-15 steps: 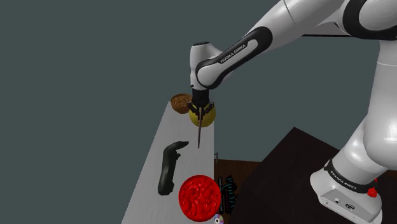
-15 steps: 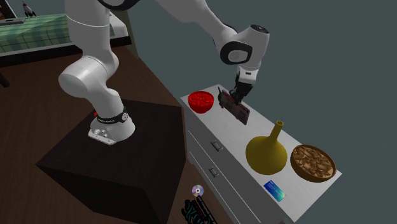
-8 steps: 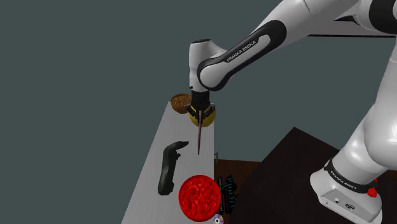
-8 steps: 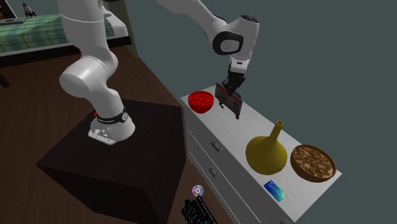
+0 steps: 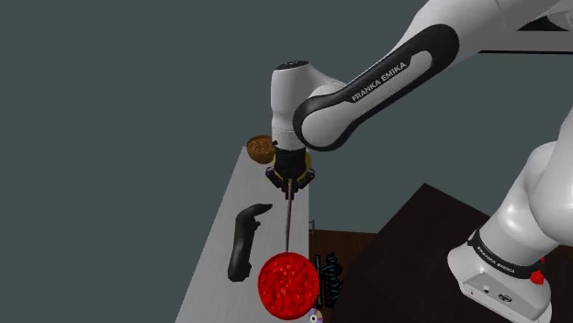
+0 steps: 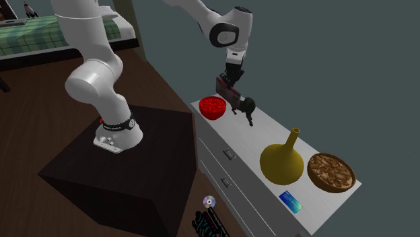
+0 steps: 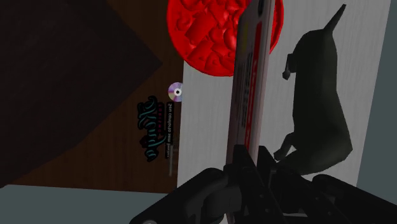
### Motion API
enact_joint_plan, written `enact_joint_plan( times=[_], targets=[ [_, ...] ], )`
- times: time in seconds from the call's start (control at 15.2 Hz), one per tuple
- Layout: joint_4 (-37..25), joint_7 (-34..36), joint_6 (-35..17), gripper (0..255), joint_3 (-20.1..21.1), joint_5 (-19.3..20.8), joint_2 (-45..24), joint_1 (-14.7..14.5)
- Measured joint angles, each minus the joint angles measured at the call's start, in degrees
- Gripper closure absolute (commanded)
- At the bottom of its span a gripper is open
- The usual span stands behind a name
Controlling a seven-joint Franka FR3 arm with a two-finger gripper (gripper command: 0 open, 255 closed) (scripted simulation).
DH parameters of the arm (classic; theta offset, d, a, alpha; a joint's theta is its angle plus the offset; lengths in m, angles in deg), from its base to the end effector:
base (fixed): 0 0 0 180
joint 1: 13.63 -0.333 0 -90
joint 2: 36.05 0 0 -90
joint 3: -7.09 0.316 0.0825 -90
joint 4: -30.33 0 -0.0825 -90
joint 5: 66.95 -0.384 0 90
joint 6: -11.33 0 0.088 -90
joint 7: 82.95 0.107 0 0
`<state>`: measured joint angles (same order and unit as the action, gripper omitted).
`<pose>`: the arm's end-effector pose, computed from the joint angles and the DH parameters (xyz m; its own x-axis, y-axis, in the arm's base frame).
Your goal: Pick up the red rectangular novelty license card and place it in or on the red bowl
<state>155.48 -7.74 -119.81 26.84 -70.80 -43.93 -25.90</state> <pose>0.4633 0.2899 0.3276 0.6923 -0.7147 -0.0996 -0.7180 -0.6960 0.0028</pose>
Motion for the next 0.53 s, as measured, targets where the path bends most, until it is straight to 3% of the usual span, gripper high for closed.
enact_joint_plan(
  times=[0.53],
  targets=[
    [2.7, 9.8, 0.6, 255, 5.1, -1.8, 4.4, -5.8]
  ],
)
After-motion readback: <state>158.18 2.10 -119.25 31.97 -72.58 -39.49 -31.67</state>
